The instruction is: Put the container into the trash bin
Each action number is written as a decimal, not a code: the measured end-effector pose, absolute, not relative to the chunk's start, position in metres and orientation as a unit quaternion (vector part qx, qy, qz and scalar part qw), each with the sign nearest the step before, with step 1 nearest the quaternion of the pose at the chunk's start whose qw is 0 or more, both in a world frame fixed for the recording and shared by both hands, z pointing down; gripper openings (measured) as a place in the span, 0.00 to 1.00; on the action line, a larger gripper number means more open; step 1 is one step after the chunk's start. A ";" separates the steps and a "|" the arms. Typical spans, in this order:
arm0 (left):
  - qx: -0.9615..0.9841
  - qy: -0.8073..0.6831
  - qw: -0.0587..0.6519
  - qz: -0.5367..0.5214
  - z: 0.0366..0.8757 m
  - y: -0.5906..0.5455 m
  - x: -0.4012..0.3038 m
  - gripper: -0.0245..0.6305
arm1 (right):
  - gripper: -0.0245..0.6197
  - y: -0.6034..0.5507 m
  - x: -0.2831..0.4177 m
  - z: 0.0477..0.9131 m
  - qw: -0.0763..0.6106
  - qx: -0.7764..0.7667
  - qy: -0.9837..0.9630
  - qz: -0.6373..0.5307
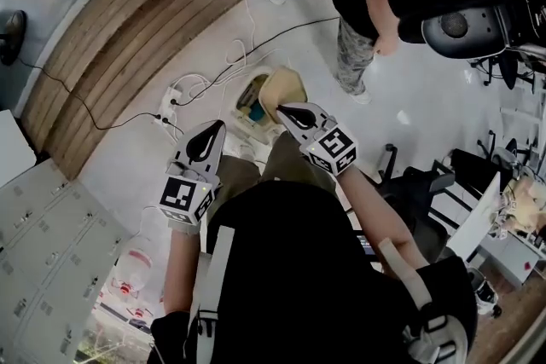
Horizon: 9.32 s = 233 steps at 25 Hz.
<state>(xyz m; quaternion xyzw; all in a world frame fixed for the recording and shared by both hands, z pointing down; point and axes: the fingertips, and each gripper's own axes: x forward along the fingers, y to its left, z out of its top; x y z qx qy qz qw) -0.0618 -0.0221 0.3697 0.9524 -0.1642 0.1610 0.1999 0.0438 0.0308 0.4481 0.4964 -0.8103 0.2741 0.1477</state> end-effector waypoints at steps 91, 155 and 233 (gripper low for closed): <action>0.804 -0.381 0.378 0.256 0.575 0.024 -0.128 0.05 | 0.07 0.029 0.022 0.980 0.481 0.181 -0.736 0.440; 0.832 -0.410 0.314 0.201 0.506 0.011 -0.080 0.05 | 0.06 0.014 0.049 0.845 0.443 0.198 -0.787 0.381; 0.985 -0.127 0.095 0.065 0.237 -0.041 0.033 0.05 | 0.06 0.025 0.137 0.253 0.061 0.608 -0.780 0.136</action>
